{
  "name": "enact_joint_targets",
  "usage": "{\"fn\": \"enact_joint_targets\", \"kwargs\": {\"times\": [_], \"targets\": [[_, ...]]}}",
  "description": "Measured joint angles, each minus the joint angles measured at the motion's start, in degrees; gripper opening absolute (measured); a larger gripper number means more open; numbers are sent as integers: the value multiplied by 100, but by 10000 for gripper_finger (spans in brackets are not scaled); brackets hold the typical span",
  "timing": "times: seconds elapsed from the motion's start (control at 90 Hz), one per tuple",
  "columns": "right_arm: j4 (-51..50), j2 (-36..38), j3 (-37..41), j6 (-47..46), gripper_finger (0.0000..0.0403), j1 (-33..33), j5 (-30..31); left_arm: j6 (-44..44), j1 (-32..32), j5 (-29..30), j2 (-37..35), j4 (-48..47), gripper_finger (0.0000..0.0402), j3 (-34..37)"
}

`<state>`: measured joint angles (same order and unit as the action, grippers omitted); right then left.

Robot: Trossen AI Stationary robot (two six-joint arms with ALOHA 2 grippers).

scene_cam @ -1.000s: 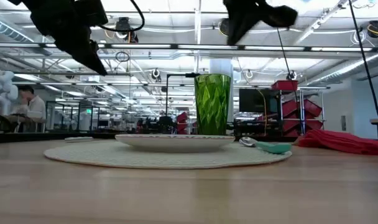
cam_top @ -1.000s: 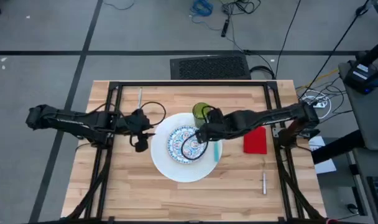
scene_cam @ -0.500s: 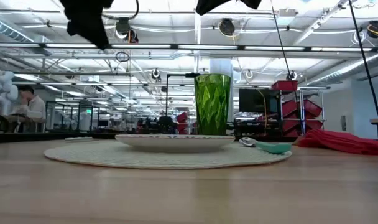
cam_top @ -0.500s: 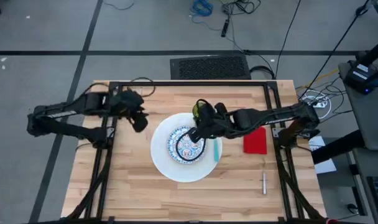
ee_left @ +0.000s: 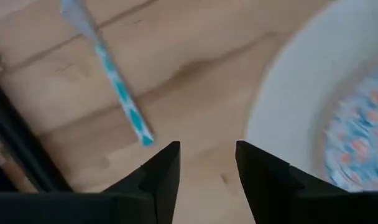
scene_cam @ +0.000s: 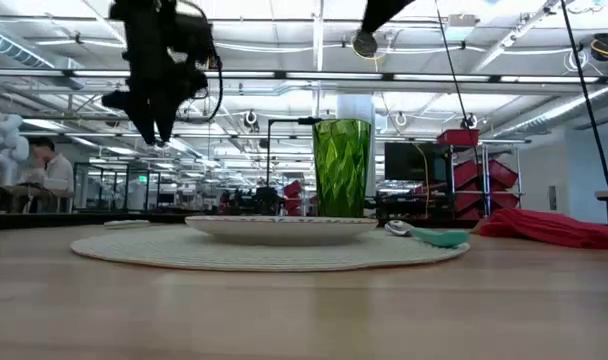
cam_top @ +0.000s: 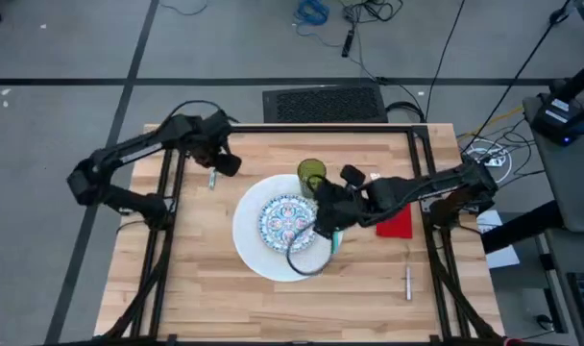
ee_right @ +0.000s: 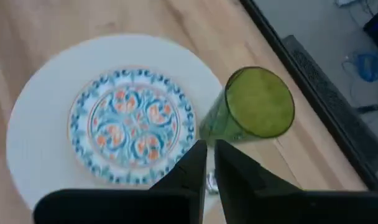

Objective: Set table place
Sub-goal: Put the white knife between the white plate and light blue on the white table placemat

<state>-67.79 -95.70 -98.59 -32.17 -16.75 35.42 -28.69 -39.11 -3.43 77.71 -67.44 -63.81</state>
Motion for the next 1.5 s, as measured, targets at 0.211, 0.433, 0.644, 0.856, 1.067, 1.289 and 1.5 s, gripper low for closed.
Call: {"fn": "enact_joint_targets", "kwargs": {"times": [0.211,0.433,0.644,0.856,1.067,1.289,1.5], "targets": [[-65,81,0,185,18,-296,205,-95,-501,190,802,7,141,0],[-511,160,0,-559,18,-300,152,534,-891,349,1431,244,141,3],[-876,261,0,-1194,18,-360,24,693,-1542,186,1722,713,156,86],[-857,271,0,-1183,18,-270,52,695,-1723,59,1788,1202,177,207],[-863,269,0,-1062,18,-197,72,669,-1723,58,2039,1312,178,466],[-915,268,0,-1025,18,-119,89,805,-1703,363,2145,1380,178,699],[-925,267,0,-1003,18,-79,87,807,-1706,273,2128,1789,121,841]]}}
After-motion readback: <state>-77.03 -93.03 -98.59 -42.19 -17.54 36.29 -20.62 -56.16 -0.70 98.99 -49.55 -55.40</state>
